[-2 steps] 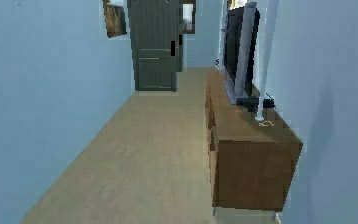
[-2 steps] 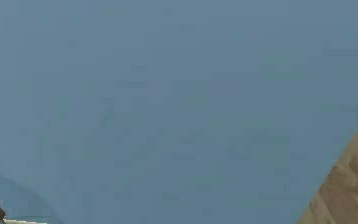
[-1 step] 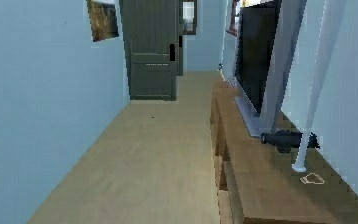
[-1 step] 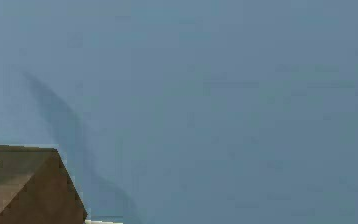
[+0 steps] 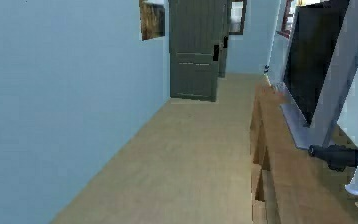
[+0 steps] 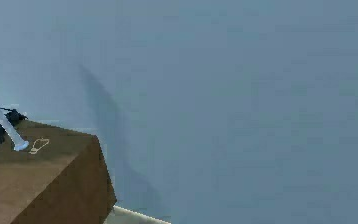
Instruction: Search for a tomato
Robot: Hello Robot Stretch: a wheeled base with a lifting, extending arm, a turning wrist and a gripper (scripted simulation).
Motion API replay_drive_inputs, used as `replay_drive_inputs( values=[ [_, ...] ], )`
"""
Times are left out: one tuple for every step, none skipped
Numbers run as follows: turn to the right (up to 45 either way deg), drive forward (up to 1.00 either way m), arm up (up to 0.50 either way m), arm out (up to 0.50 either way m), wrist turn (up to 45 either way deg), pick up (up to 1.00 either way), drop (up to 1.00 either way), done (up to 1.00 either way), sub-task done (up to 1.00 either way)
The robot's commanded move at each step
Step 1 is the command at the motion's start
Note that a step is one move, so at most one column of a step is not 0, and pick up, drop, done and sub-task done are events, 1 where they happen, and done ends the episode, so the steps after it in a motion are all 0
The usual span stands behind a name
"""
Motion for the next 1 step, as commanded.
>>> replay_drive_inputs(
  values=[
    [0.0,0.45,0.00,0.00,0.0,0.00,0.00,0.00,0.00]
  ],
)
